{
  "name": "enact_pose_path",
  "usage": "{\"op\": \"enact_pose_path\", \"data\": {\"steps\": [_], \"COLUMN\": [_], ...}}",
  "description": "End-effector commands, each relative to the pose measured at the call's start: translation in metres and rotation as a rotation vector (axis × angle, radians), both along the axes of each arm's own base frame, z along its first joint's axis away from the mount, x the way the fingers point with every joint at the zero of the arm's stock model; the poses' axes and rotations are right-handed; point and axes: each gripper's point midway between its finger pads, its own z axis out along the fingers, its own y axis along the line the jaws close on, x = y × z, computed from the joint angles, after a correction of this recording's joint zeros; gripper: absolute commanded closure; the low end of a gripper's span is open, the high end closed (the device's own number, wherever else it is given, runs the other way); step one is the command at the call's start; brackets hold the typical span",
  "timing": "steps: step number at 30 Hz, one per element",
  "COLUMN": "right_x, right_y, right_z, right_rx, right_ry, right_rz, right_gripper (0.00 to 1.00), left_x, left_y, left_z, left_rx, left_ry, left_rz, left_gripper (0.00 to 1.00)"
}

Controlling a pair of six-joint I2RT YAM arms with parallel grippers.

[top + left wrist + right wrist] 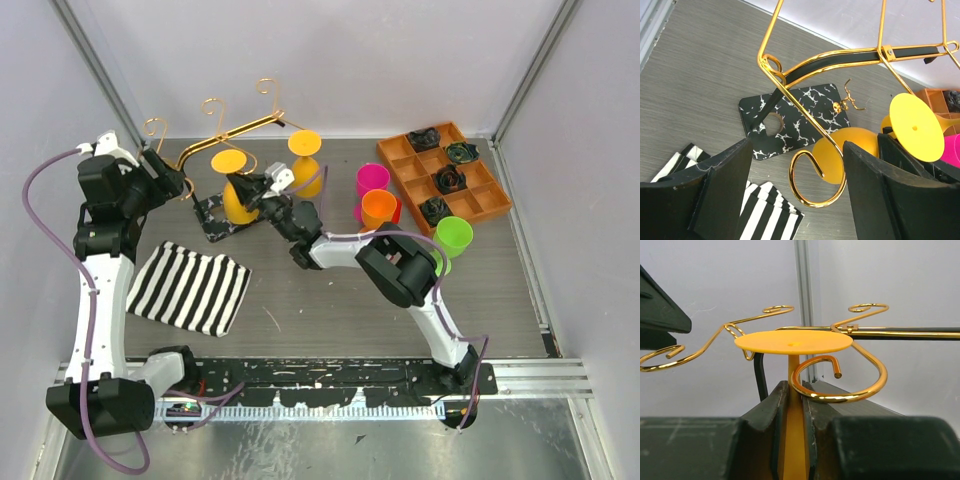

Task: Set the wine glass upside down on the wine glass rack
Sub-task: Turn the wine glass upside down at the wine rack.

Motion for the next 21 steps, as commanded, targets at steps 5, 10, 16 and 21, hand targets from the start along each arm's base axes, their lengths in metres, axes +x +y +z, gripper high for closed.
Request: {"op": "enact_pose_path", "data": {"steps": [5, 10, 16, 21], "right_x": [0.024, 0.034, 0.037, 0.029], "right_y": [-0.018, -0.028, -0.041, -0.046], "right_z": [0.044, 0.04, 0.041, 0.043], "right_rx": [0.106, 0.12, 0.14, 0.124], "right_ry": [-0.055, -0.029, -0.019, -0.042], "right_rz": [-0.12, -0.168, -0.209, -0.207], "right_gripper": [0.99, 0.99, 0.99, 0.99], "left_x": [0.005, 0.006, 0.006, 0.006], "left_y": [-0.003, -0.005, -0.005, -0.005], "left_z": [0.001, 0.001, 0.0, 0.001], "left_rx": [-0.023, -0.031, -0.033, -0.036], "left_ry": [-0.02, -0.02, -0.019, -0.024], "left_rz": [-0.027, -0.037, -0.037, -0.042], "left_gripper": [0.21, 0.22, 0.22, 0.22]}}
